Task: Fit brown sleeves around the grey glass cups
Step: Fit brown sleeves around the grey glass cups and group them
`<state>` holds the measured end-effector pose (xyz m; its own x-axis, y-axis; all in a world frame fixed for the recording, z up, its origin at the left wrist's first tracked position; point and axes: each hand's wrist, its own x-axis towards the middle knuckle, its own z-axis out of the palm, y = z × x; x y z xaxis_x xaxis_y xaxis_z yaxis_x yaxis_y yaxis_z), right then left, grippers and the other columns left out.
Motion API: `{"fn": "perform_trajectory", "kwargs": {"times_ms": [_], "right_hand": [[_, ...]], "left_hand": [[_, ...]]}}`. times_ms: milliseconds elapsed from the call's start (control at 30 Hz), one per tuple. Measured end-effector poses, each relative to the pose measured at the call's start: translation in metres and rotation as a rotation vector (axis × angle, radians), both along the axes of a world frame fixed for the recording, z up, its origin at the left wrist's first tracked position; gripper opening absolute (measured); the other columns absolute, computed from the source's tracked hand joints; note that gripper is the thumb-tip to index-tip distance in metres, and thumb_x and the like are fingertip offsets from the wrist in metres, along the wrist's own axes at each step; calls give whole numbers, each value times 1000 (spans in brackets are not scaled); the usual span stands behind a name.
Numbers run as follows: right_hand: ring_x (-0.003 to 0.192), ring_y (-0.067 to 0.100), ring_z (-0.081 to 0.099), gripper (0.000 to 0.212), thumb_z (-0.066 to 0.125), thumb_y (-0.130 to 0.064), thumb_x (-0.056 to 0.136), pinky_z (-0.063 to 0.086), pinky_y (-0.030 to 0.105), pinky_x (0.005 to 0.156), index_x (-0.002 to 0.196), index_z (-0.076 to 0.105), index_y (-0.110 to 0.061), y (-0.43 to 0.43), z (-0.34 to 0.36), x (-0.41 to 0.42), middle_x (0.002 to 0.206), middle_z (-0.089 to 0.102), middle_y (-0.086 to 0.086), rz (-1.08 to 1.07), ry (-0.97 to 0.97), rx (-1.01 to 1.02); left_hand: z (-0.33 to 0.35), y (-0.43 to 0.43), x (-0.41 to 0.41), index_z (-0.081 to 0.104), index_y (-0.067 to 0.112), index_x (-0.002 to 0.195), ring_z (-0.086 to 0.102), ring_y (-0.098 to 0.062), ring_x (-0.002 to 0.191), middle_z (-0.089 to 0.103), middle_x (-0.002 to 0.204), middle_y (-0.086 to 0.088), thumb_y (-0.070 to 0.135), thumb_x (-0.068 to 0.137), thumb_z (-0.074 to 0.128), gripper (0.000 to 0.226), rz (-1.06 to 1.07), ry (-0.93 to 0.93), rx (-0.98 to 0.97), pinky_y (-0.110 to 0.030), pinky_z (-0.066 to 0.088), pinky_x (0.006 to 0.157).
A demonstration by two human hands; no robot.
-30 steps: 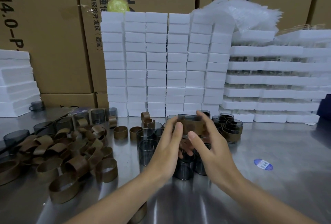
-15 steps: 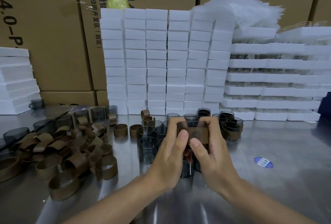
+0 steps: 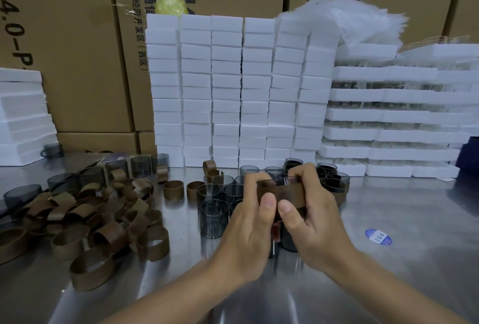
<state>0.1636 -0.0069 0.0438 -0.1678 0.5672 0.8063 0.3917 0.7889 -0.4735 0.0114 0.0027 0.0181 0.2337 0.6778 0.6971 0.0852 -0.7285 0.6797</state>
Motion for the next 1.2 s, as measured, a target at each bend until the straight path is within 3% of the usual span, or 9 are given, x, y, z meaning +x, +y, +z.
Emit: {"fn": "perform_trajectory", "kwargs": {"times_ms": [100, 167, 300, 433, 533, 700, 967, 1100, 1200], "right_hand": [[66, 15, 61, 31, 57, -61, 90, 54, 48, 61, 104, 47, -35, 9, 19, 22, 77, 64, -7, -163, -61, -24], [61, 12, 56, 34, 55, -64, 89, 51, 45, 57, 101, 48, -34, 17, 28, 43, 78, 63, -5, -255, -4, -78], [59, 12, 54, 37, 55, -72, 87, 44, 34, 54, 92, 47, -36, 33, 14, 98, 82, 64, -4, -505, 74, -180], [37, 25, 63, 35, 66, -58, 95, 45, 32, 47, 90, 46, -30, 50, -19, 142, 72, 64, 3, -672, -27, -398], [57, 20, 66, 38, 71, -55, 96, 50, 40, 59, 87, 46, -27, 63, -36, 160, 70, 65, -1, -797, -173, -452], [67, 17, 62, 45, 71, -63, 94, 43, 36, 55, 85, 47, -27, 75, -50, 170, 68, 66, -5, -866, -327, -524], [103, 26, 58, 48, 61, -74, 91, 51, 41, 76, 119, 50, -36, 70, -41, 166, 109, 51, -2, -924, -494, -548], [99, 27, 64, 45, 57, -66, 98, 55, 43, 80, 127, 48, -32, 65, -33, 152, 107, 65, -2, -916, -464, -511], [93, 23, 66, 35, 56, -57, 102, 52, 39, 70, 125, 47, -33, 59, -25, 140, 101, 69, -8, -901, -488, -444]], "left_hand": [[0, 4, -3, 31, 58, 154, 72, -19, 88, 70, 104, 11, 79, 105, 28, 53, 124, 115, 33, -48, 60, 78], [1, 6, -7, 24, 67, 154, 69, -9, 101, 63, 116, 25, 77, 106, 28, 49, 218, 177, 77, -30, 55, 83], [3, 14, -21, 42, 57, 143, 61, 0, 114, 53, 122, 32, 57, 111, 38, 32, 362, 385, 203, -12, 44, 83], [4, 20, -29, 59, 38, 134, 57, 4, 116, 52, 128, 30, 48, 111, 44, 30, 417, 590, 256, -18, 48, 98], [5, 21, -30, 65, 33, 123, 57, 2, 108, 53, 123, 25, 45, 110, 46, 25, 417, 643, 286, -21, 49, 93], [3, 19, -29, 69, 29, 112, 54, 0, 103, 55, 120, 21, 39, 111, 50, 20, 415, 684, 347, -21, 46, 92], [0, 24, -28, 69, 29, 106, 58, -2, 99, 58, 112, 21, 37, 111, 50, 22, 423, 652, 335, -24, 48, 87], [0, 29, -32, 68, 30, 101, 59, -2, 97, 59, 104, 22, 35, 109, 51, 19, 461, 562, 309, -23, 49, 85], [1, 35, -39, 68, 31, 101, 58, -2, 97, 59, 102, 23, 35, 107, 52, 17, 513, 582, 292, -22, 46, 86]]}}
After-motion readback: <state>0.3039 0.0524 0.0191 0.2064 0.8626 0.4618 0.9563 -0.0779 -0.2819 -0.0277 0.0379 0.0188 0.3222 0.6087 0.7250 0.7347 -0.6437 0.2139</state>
